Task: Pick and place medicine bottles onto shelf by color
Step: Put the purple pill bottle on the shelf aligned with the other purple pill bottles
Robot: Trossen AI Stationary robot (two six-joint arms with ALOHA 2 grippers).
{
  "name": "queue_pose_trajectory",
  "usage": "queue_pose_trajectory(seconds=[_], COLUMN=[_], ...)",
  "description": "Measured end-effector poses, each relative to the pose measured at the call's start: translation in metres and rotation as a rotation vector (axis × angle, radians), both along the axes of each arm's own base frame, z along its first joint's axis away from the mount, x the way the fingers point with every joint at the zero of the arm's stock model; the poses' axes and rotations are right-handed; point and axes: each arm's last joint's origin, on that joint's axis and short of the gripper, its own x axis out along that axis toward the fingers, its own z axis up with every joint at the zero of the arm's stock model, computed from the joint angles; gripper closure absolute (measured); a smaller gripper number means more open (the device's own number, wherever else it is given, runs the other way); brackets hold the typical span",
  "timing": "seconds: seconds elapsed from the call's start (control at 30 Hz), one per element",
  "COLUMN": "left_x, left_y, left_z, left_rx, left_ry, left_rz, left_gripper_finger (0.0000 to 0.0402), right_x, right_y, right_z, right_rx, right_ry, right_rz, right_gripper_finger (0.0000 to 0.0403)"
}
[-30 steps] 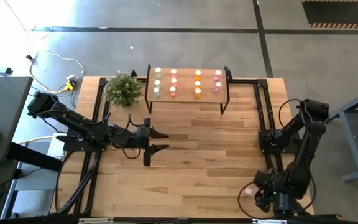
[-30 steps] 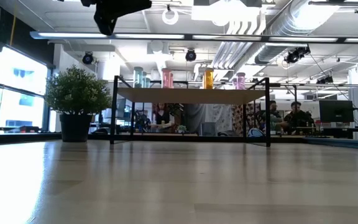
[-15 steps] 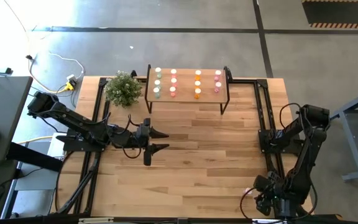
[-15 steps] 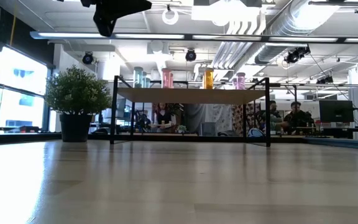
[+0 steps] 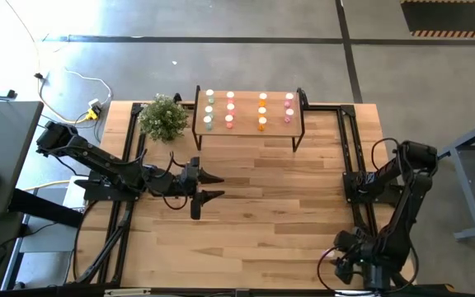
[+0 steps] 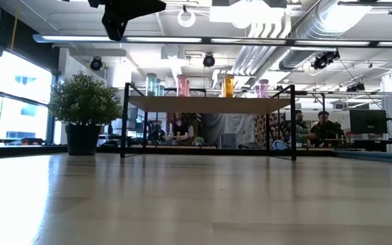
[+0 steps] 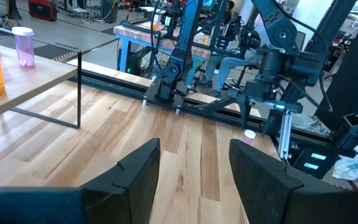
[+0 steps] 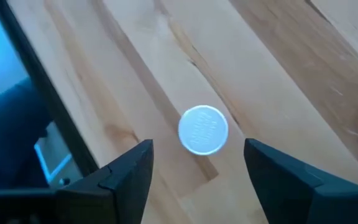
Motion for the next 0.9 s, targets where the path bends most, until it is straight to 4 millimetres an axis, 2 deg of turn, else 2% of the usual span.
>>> queue_pose_trajectory(seconds=[0.3, 0.57, 0.9], left_x=[0.0, 0.0, 0.0], left_y=[0.0, 0.0, 0.0], left_z=[0.0, 0.0, 0.0], left_rx=[0.0, 0.0, 0.0], left_ry=[0.0, 0.0, 0.0], left_rz=[0.0, 0.0, 0.0], left_gripper_finger=[0.0218, 0.0218, 0.0218], right_x=[0.008, 0.008, 0.011], right_y=[0.005, 0.007, 0.005], right_z=[-0.019, -0.026, -0.025], right_rx=[-0.052, -0.074, -0.093], right_ry=[0.027, 0.026, -0.02], right_rz=[-0.018, -0.025, -0.04], right_gripper_finger=[0.016, 0.0161, 0.0207])
